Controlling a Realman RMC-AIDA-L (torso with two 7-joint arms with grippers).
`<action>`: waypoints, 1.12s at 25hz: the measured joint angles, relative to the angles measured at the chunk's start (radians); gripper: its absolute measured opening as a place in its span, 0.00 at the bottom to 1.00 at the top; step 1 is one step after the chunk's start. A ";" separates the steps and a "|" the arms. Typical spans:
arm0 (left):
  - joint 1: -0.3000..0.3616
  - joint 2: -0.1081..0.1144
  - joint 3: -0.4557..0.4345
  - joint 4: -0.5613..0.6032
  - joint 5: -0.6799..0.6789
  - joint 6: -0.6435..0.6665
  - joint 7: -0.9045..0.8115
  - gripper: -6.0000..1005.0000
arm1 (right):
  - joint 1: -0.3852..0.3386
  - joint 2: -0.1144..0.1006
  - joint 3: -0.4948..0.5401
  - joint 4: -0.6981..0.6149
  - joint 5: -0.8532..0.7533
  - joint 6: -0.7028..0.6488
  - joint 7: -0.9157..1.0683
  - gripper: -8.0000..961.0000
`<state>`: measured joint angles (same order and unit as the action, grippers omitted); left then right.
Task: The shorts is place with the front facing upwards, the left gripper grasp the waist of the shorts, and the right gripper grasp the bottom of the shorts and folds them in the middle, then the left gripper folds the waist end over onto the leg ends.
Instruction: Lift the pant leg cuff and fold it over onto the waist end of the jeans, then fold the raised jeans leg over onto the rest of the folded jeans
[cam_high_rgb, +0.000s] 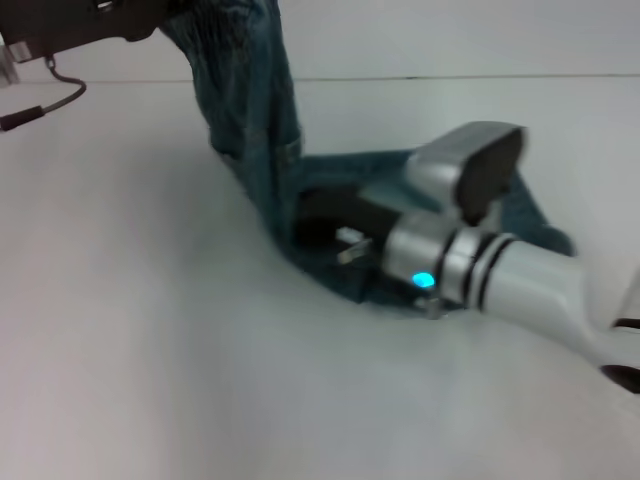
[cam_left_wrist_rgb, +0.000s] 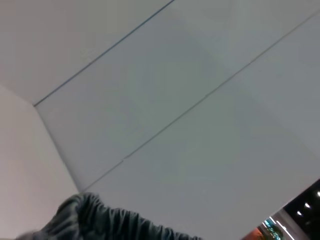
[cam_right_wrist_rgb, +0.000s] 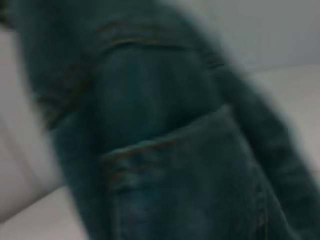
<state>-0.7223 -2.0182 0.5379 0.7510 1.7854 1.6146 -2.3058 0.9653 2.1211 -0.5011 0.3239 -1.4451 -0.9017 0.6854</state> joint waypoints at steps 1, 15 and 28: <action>-0.003 0.000 0.000 -0.001 0.000 0.002 0.000 0.09 | 0.010 0.000 0.039 0.011 -0.066 0.003 0.020 0.01; 0.018 -0.011 0.001 -0.004 0.000 0.010 0.013 0.09 | -0.053 -0.019 0.344 0.023 -0.521 0.083 0.183 0.02; -0.024 -0.063 0.138 -0.118 -0.001 -0.017 0.151 0.09 | -0.363 -0.029 0.580 -0.255 -0.451 -0.323 0.242 0.03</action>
<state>-0.7466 -2.0814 0.6759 0.6332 1.7843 1.5973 -2.1546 0.6020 2.0922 0.0793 0.0694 -1.8957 -1.2242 0.9275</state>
